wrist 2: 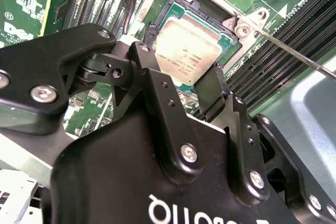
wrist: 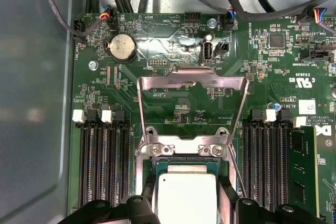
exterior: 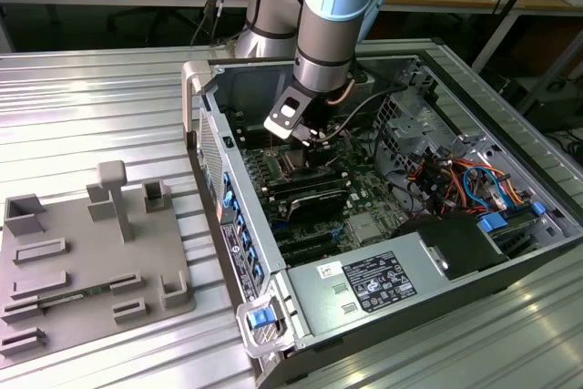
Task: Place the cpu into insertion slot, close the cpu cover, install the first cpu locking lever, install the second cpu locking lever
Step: 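Place the cpu into insertion slot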
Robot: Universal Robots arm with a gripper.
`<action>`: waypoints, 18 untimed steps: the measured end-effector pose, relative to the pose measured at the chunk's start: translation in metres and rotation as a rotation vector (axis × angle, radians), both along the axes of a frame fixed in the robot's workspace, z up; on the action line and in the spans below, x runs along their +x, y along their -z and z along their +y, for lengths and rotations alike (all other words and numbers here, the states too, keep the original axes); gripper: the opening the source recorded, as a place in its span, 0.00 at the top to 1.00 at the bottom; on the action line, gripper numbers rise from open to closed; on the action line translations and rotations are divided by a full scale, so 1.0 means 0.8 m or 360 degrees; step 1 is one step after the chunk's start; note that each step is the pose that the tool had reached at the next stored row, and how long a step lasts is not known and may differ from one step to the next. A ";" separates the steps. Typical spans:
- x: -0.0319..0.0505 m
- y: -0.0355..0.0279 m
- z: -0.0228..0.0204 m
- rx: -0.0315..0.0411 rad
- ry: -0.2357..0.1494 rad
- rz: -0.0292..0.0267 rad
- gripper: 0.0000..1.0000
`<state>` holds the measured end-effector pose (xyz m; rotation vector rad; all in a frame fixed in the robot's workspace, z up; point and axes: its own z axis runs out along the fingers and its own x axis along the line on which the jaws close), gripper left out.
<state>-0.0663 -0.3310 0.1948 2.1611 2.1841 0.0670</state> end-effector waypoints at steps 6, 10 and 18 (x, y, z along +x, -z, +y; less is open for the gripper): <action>0.000 0.0002 0.0001 0.0000 0.0000 -0.00001 0.45; 0.000 0.0004 0.0001 0.0000 0.0000 -0.00001 0.45; 0.000 0.0012 0.0004 0.0002 0.0000 -0.00018 0.39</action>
